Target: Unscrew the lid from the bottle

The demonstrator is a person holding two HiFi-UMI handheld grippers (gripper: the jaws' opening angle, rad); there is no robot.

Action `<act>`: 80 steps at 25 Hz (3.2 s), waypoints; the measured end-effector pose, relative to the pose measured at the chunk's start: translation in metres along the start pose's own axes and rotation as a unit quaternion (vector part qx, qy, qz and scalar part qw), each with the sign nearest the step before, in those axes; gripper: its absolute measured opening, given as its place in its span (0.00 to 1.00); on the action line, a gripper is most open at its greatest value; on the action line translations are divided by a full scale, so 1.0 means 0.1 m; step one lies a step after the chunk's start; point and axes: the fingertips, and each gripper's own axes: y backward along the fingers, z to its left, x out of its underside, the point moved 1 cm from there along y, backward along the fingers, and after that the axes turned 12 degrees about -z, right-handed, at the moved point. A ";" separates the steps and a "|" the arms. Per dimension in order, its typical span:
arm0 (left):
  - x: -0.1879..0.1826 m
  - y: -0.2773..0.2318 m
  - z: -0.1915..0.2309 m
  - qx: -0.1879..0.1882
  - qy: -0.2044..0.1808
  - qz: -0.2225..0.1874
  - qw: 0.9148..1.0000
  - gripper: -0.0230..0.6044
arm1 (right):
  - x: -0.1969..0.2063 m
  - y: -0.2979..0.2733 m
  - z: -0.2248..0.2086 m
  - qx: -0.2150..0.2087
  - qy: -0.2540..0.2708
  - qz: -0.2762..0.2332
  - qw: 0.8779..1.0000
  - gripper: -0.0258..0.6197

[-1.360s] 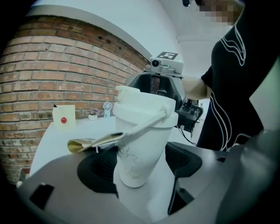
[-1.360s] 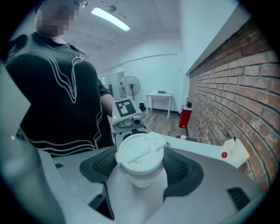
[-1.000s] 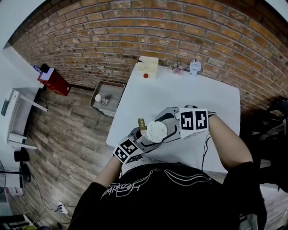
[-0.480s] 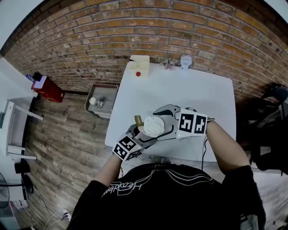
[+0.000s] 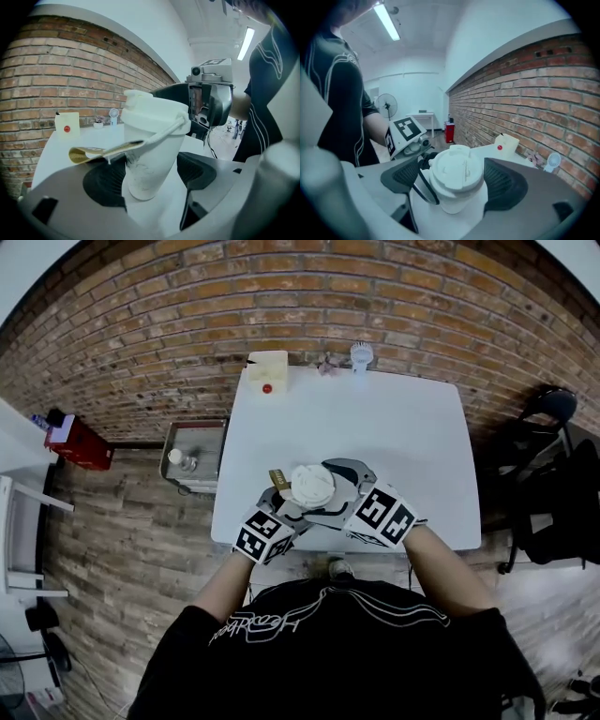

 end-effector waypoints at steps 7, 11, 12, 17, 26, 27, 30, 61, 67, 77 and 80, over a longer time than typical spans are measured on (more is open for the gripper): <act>-0.02 -0.02 0.00 -0.002 -0.004 -0.002 1.000 0.61 | 0.04 -0.03 -0.09 0.133 -0.072 -0.023 0.988 0.69; -0.02 -0.02 0.01 -0.002 -0.006 -0.004 1.000 0.61 | 0.08 -0.05 -0.13 0.188 -0.085 -0.019 0.978 0.68; -0.02 -0.02 0.01 -0.002 -0.006 -0.004 1.000 0.61 | 0.09 -0.06 -0.14 0.197 -0.085 -0.018 0.976 0.68; -0.01 -0.02 0.00 0.001 -0.006 -0.003 1.000 0.61 | 0.12 -0.06 -0.15 0.213 -0.080 -0.001 0.974 0.68; 0.00 -0.02 0.00 -0.003 -0.010 0.000 1.000 0.61 | 0.13 -0.03 -0.13 0.158 -0.060 0.003 0.986 0.65; -0.01 -0.03 -0.01 -0.004 -0.011 0.002 1.000 0.61 | 0.13 -0.02 -0.13 0.146 -0.056 0.005 0.988 0.65; -0.02 -0.04 -0.02 -0.003 -0.014 0.006 1.000 0.61 | 0.14 -0.01 -0.13 0.100 -0.036 0.017 0.994 0.65; -0.01 0.01 -0.01 0.004 -0.007 0.012 1.000 0.61 | 0.15 -0.03 -0.02 -0.411 0.217 0.125 0.877 0.64; 0.00 0.02 -0.02 0.013 -0.002 0.015 1.000 0.61 | 0.15 -0.02 0.00 -0.428 0.241 0.134 0.861 0.64; 0.01 0.02 -0.04 0.023 -0.008 0.022 0.999 0.61 | 0.19 -0.01 0.03 -0.386 0.220 0.124 0.887 0.66; 0.02 0.01 -0.02 0.021 -0.003 0.021 1.000 0.61 | 0.21 -0.03 0.05 -0.361 0.198 0.110 0.905 0.68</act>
